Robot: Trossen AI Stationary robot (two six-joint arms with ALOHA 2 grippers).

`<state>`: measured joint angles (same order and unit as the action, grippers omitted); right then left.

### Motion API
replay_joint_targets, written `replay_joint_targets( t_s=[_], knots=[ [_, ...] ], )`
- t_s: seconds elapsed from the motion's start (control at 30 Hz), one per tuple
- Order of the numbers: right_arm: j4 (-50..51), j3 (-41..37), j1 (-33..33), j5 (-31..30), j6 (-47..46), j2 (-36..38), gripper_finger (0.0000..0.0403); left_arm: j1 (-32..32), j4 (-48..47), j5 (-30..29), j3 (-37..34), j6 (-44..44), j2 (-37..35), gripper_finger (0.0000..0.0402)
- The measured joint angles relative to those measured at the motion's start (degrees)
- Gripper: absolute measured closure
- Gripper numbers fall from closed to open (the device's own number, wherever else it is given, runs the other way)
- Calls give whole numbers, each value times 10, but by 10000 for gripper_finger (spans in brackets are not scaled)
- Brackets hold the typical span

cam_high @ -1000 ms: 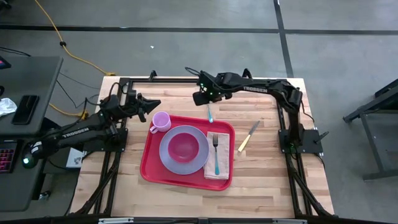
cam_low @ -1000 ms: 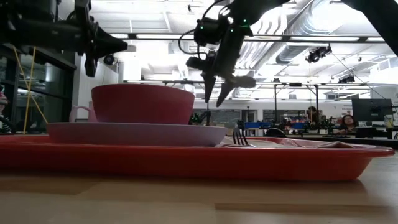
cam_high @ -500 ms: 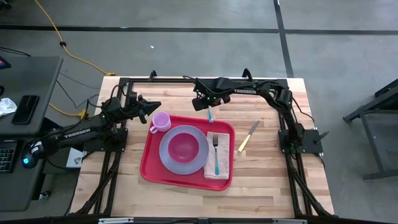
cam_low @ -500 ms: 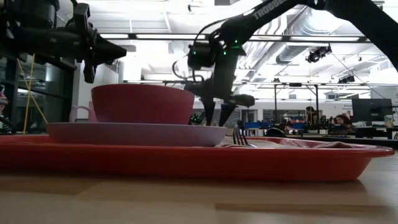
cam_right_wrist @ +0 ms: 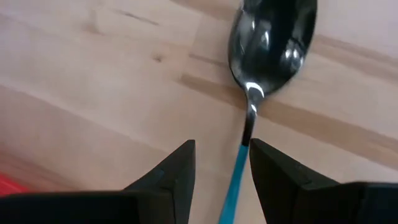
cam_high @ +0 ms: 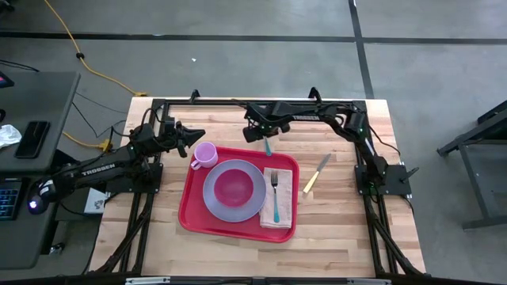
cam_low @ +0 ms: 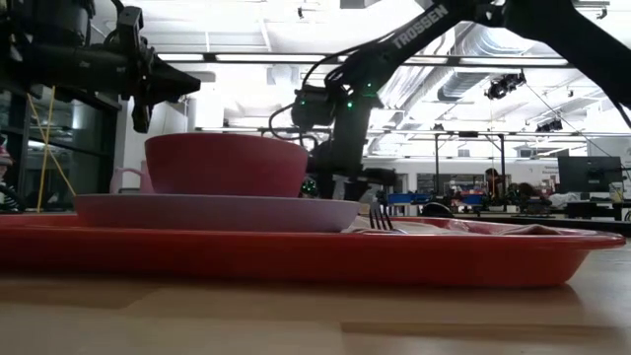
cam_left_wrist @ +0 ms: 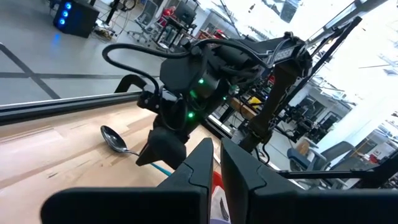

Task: Set up tray
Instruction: Put the blue spoon on top of the gray napkin to the left of the blue fork

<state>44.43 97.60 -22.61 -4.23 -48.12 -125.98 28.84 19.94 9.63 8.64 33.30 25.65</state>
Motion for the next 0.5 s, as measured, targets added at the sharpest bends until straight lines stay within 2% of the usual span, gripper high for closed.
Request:
replay_joint_targets(
  t_s=[0.27, 0.5],
  knots=[
    [-7, 0, -5, -44, 21, -1, 278, 0, 0, 0, 0, 0, 0, 339],
    [-26, 0, -5, -33, 36, -18, 290, 0, -1, -1, 0, 0, 0, 339]
  ],
)
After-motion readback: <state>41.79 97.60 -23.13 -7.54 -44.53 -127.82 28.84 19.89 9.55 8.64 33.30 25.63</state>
